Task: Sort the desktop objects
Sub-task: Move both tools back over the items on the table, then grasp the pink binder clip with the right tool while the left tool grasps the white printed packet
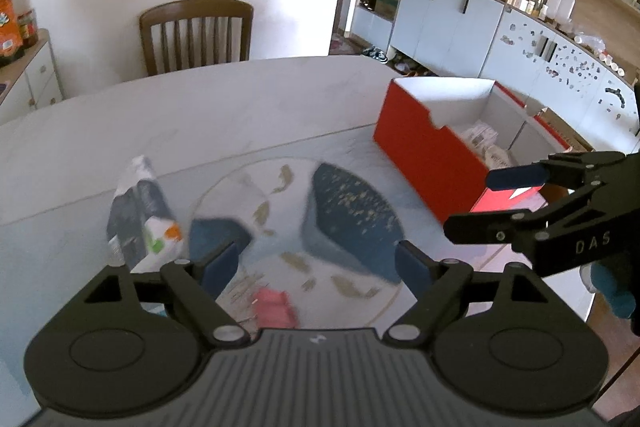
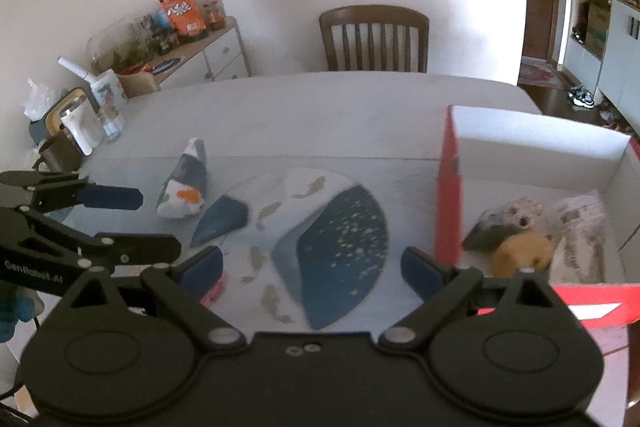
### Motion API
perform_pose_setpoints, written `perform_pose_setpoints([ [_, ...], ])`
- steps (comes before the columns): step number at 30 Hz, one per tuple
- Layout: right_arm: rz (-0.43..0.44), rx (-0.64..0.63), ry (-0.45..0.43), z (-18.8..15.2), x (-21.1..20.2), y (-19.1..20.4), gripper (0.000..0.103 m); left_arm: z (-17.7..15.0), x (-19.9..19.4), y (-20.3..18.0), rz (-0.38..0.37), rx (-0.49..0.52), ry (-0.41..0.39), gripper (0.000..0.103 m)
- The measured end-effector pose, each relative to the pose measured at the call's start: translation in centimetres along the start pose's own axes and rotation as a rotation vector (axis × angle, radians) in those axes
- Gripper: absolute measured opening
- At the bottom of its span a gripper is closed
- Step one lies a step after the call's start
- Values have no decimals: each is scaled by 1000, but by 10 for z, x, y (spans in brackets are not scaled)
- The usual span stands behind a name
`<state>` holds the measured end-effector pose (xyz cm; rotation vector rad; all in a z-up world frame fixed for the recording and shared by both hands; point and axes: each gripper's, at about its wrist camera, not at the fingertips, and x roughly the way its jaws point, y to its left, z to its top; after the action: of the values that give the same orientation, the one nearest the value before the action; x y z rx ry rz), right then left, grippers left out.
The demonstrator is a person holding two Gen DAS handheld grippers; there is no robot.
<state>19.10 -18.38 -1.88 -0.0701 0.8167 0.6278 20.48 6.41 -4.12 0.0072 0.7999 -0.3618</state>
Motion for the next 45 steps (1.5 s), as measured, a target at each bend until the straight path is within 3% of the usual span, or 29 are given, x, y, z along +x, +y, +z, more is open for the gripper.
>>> perform_pose_setpoints([
  [5, -6, -12, 11, -4, 10, 20, 96, -21, -3, 22, 4, -8, 13, 98],
  [12, -37, -19, 42, -11, 31, 36, 96, -51, -1, 46, 11, -11, 42, 102],
  [23, -63, -61, 81, -24, 61, 71, 96, -86, 16, 86, 87, -47, 111, 102],
  [37, -71, -96, 114, -28, 103, 111, 95, -94, 39, 86, 105, -27, 139, 102],
  [45, -99, -59, 173, -33, 130, 111, 88, -97, 49, 87, 120, -20, 155, 102],
])
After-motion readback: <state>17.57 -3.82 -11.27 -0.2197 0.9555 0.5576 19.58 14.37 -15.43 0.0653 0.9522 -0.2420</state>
